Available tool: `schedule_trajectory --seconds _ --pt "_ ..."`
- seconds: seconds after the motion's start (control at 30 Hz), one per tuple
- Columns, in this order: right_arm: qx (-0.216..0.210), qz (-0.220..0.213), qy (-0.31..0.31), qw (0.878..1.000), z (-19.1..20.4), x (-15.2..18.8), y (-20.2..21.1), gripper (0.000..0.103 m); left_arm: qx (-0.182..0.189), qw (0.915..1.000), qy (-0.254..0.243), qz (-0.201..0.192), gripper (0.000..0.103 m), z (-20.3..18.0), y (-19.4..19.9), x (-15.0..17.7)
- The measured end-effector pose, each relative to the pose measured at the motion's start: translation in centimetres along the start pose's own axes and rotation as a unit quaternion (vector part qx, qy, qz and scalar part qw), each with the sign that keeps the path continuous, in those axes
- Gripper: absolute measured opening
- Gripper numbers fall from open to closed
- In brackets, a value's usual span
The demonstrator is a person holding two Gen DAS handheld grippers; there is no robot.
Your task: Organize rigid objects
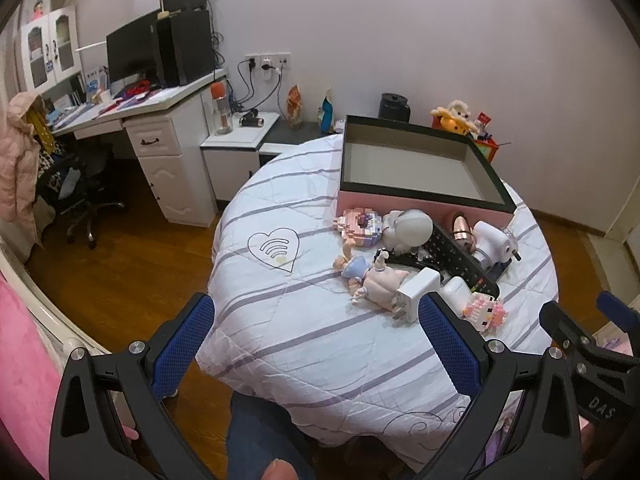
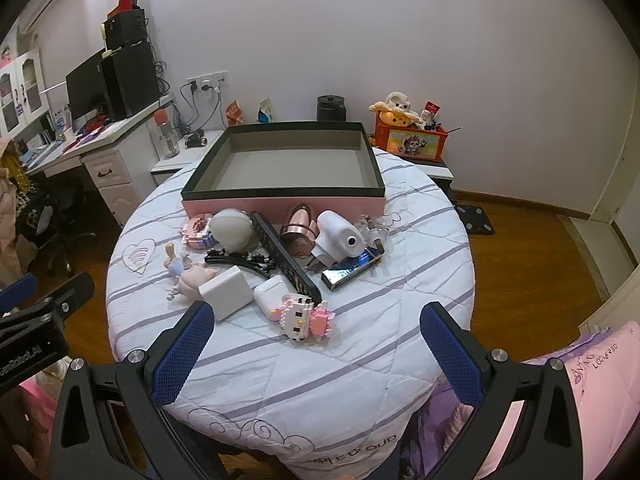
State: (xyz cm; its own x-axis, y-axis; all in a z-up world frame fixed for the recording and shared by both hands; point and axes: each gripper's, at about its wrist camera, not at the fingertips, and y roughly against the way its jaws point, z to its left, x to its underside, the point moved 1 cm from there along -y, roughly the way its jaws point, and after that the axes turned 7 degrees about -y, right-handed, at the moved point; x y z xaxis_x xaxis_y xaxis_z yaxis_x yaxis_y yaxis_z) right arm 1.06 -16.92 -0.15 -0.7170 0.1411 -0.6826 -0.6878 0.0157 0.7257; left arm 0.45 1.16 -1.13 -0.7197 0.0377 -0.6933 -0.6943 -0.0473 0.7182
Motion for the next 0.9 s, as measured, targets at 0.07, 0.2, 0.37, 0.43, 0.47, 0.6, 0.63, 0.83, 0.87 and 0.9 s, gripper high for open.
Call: schedule_trajectory --seconds 0.07,0.2,0.37,0.43,0.47,0.6,0.63,0.83,0.87,0.9 --pt "-0.001 -0.003 0.004 1.0 0.3 0.1 0.4 0.103 -0.002 1.0 -0.003 -0.003 0.103 -0.2 0.1 -0.1" --pt "0.001 -0.009 0.004 1.0 0.3 0.0 0.8 0.103 -0.003 0.9998 -0.014 -0.012 0.103 -0.7 0.6 -0.4" --pt "0.007 -0.012 -0.003 1.0 -0.1 -0.1 1.1 0.103 0.005 0.9996 -0.021 -0.02 0.103 -1.2 0.9 -0.7" --pt "0.008 -0.013 -0.005 1.0 -0.3 -0.2 1.2 0.103 0.007 0.9995 -0.024 -0.021 0.103 -1.3 0.9 -0.8" --pt "0.008 -0.013 -0.005 1.0 -0.3 -0.2 1.2 0.103 0.008 0.9994 -0.024 -0.021 0.103 -1.4 0.9 -0.8" --pt "0.011 -0.014 -0.009 1.0 -0.5 -0.3 1.2 0.103 0.011 0.9993 -0.03 -0.02 0.103 -1.7 0.8 -0.9" --pt "0.011 -0.014 -0.01 1.0 -0.6 -0.3 1.2 0.103 0.011 0.9993 -0.03 -0.02 0.103 -1.7 0.8 -0.9" --pt "0.013 -0.016 -0.012 1.0 -0.8 -0.5 1.2 0.103 0.013 0.999 -0.035 -0.024 0.103 -2.0 0.9 -1.1" --pt "0.013 -0.016 -0.012 1.0 -0.8 -0.5 1.2 0.103 0.013 0.999 -0.036 -0.024 0.103 -2.0 0.9 -1.1" --pt "0.013 -0.015 -0.013 1.0 -0.8 -0.5 1.2 0.103 0.014 0.9989 -0.037 -0.025 0.103 -2.1 0.9 -1.2"
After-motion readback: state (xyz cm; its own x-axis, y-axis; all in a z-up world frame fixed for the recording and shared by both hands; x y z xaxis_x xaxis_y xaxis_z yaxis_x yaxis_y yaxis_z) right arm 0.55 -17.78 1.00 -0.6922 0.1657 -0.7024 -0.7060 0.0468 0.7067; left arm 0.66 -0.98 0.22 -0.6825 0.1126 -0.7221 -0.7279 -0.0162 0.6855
